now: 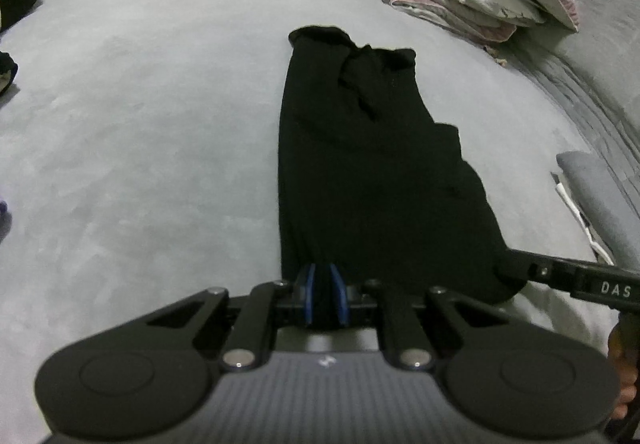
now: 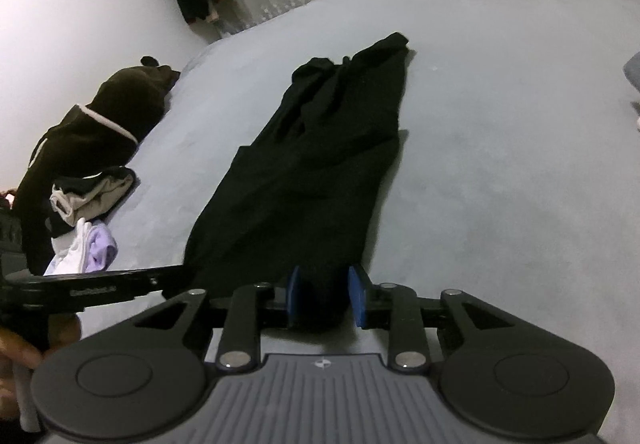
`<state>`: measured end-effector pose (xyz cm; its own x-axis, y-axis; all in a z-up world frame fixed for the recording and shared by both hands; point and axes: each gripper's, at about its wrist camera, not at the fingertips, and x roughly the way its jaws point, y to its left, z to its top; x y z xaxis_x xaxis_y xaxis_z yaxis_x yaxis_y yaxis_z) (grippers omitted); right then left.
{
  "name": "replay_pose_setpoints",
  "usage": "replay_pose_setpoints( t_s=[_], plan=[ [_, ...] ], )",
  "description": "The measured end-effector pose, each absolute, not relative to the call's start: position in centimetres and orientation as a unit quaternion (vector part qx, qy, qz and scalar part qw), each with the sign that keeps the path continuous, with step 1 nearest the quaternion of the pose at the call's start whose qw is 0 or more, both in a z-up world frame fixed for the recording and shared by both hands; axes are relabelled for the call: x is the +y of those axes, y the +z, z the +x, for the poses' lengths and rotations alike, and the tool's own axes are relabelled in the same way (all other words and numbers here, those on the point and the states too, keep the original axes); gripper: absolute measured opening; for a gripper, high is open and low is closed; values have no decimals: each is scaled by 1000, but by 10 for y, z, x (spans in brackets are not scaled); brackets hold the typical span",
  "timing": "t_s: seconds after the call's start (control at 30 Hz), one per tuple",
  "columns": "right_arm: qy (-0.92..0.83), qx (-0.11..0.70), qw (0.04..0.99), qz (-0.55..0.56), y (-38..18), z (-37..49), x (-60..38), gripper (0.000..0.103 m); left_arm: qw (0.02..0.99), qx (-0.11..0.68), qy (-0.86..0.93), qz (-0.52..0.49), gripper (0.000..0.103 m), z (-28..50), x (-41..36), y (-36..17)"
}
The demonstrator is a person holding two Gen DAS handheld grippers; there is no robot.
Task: Fold clothes
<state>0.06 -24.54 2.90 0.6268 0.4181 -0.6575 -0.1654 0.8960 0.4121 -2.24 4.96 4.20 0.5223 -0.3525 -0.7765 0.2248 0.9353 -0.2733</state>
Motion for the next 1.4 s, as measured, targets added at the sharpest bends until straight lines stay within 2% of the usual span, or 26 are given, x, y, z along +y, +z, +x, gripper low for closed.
replay_pose_setpoints(
  t_s=[0.07,0.1,0.13,0.4,0.73,1.13,1.27,1.3,1.33,1.4],
  plan=[
    [163,393,892,150,30,0,-244,21,869,464,-163,-65,8,-21,47,41],
    [162,390,895,146,31,-1,-243,8,868,466,-160,-64,8,-20,47,42],
    [162,386,897,142,31,-1,-242,7,867,468,-157,-65,8,-19,48,43],
    [181,347,909,143,54,-15,-256,6,876,437,-178,-96,7,-26,65,71],
    [207,408,887,65,39,-13,-241,6,863,474,-163,-66,7,-28,65,48],
    [239,402,884,18,48,-19,-245,6,866,469,-162,-62,8,-31,72,45],
    [225,401,888,15,47,-17,-247,7,860,476,-166,-74,14,-28,72,43],
    [224,402,888,26,46,-16,-249,12,860,477,-164,-78,14,-27,73,44],
    [222,402,888,38,46,-15,-251,30,861,475,-166,-81,14,-27,75,45],
    [218,402,887,61,46,-12,-255,53,862,471,-169,-87,14,-28,78,47]
  ],
)
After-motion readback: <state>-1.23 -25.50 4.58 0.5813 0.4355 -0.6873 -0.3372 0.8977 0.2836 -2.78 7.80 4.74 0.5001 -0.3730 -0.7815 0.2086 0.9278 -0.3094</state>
